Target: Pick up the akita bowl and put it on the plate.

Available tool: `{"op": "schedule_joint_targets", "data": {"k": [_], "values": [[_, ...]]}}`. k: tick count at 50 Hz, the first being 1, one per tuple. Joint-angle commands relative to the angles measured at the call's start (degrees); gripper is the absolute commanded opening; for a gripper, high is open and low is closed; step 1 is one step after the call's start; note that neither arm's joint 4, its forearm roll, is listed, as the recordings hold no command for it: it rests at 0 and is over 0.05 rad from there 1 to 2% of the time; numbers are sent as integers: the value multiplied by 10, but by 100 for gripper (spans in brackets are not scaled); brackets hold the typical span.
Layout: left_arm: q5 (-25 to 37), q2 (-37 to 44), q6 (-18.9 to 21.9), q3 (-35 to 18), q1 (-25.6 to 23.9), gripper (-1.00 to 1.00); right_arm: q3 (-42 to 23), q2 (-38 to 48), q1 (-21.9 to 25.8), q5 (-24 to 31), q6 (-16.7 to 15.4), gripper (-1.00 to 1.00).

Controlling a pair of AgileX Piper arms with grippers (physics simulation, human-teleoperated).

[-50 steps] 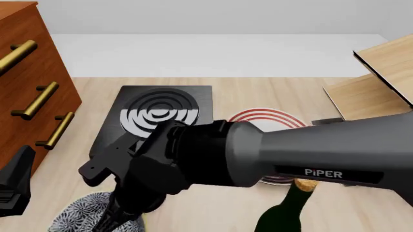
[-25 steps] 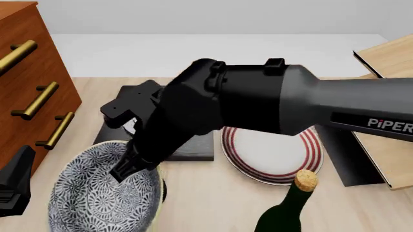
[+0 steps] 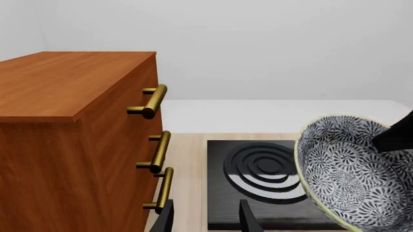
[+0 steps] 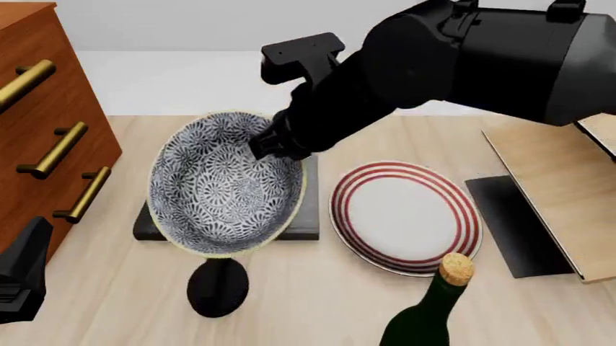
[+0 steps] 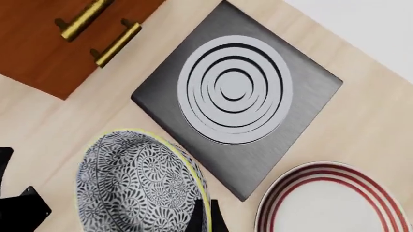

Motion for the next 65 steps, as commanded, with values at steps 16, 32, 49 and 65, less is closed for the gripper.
{"op": "schedule_joint_targets", "data": {"k": [16,32,49,65], "values": [[0,0,0,0,0,100,116,-91,-155,-53,47,-100],[0,0,0,0,0,100,208,-129,-239,-110,76,-100],[0,0,0,0,0,100,325,-181,-303,-165,101,-100],[0,0,0,0,0,100,391,-166,-348,-226,112,-100]]}}
